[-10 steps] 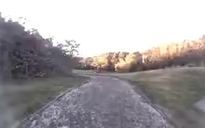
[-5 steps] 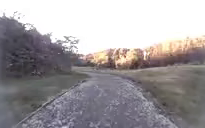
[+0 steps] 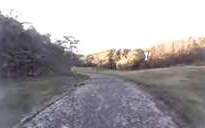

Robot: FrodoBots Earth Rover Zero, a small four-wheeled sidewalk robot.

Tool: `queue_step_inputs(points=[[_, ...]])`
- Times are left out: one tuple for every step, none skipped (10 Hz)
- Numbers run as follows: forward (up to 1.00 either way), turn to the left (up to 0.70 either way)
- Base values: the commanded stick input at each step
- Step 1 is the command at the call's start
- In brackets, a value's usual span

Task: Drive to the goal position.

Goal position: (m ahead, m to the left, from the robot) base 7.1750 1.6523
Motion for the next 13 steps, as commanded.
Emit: queue_step_inputs(points=[[1.0,0.0],[1.0,0.0],[1.0,0.0],[1.0,0.0],[1.0,0.0],[1.0,0.0],[1.0,0.0],[1.0,0.0],[1.0,0.0],[1.0,0.0],[1.0,0.0],[1.0,0.0],[1.0,0.0]])
